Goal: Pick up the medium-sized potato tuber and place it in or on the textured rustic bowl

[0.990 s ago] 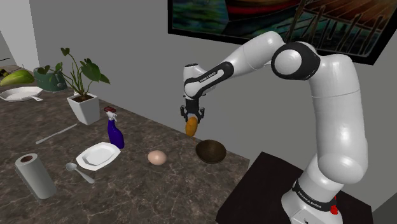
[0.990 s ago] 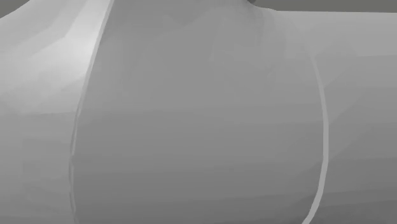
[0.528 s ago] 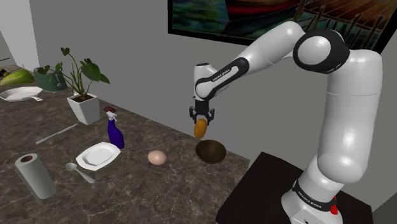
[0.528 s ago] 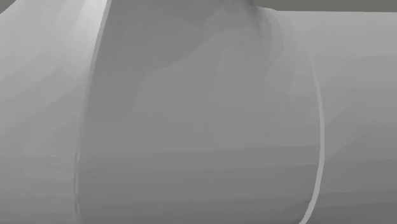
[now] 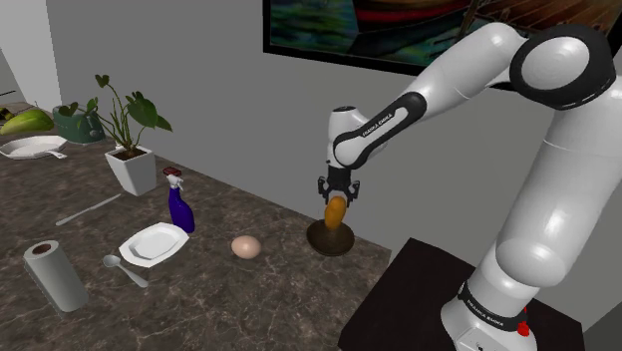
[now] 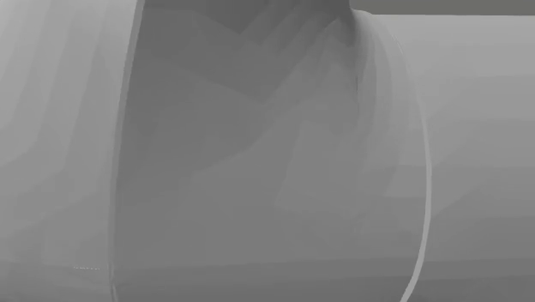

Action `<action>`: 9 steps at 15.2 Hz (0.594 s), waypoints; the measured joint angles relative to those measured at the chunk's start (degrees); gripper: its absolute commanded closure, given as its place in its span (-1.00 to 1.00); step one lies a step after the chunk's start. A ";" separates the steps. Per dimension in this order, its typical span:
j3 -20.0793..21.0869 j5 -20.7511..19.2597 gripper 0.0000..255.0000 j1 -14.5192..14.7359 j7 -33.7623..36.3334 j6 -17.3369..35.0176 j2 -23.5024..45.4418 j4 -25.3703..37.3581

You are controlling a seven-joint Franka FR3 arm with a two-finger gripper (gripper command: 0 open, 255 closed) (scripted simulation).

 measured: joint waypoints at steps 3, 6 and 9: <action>-0.12 -0.34 1.00 -0.05 0.22 2.16 1.28 -0.91; -0.19 -0.80 1.00 0.03 0.75 4.54 3.31 -1.29; -0.34 -1.25 1.00 0.06 1.12 6.67 5.22 -1.51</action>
